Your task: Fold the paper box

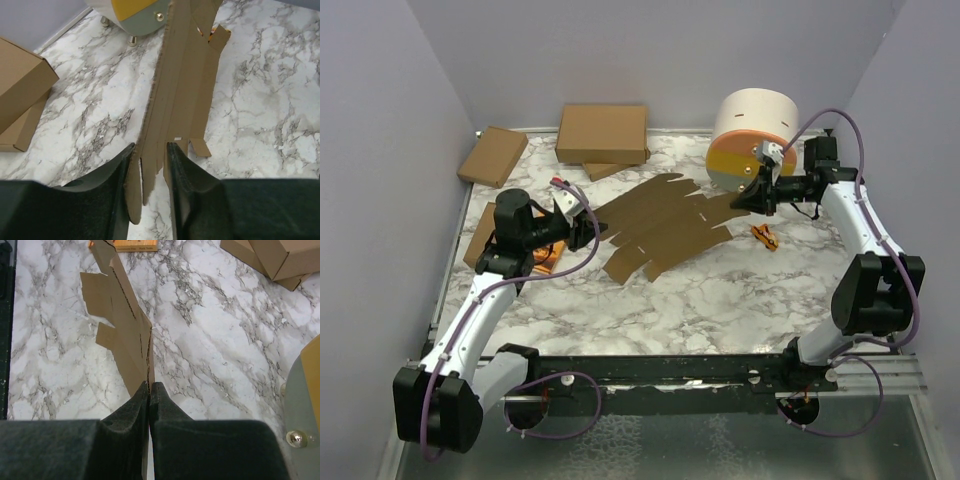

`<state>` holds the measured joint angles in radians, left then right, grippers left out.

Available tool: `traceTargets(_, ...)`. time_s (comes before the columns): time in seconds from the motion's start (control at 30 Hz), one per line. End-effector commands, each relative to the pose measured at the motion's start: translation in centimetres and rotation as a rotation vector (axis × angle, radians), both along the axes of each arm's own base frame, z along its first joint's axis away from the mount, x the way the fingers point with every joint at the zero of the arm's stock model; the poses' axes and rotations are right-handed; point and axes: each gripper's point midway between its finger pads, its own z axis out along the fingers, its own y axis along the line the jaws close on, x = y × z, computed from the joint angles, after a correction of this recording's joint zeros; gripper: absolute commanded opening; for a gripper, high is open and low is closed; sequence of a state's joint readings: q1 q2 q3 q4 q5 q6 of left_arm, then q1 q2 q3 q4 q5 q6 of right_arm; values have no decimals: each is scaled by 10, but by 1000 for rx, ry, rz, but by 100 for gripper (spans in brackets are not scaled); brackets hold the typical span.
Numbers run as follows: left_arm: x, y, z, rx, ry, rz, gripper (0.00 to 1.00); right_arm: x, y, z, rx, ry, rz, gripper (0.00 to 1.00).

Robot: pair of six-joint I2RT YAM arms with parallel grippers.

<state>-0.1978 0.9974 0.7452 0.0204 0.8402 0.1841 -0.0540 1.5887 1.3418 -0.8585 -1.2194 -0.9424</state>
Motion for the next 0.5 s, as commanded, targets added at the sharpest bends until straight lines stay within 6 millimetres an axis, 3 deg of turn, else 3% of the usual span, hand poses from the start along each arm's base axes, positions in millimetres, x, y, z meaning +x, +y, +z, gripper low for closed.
traceTargets(0.0, 2, 2, 6, 14, -47, 5, 28, -3, 4, 7, 30, 2, 30, 1)
traceTargets(0.33, -1, -8, 6, -41, -5, -59, 21, -4, 6, 10, 50, 7, 43, 1)
traceTargets(0.47, 0, -10, 4, -48, 5, -60, 8, -5, 7, 10, 56, 15, 46, 1)
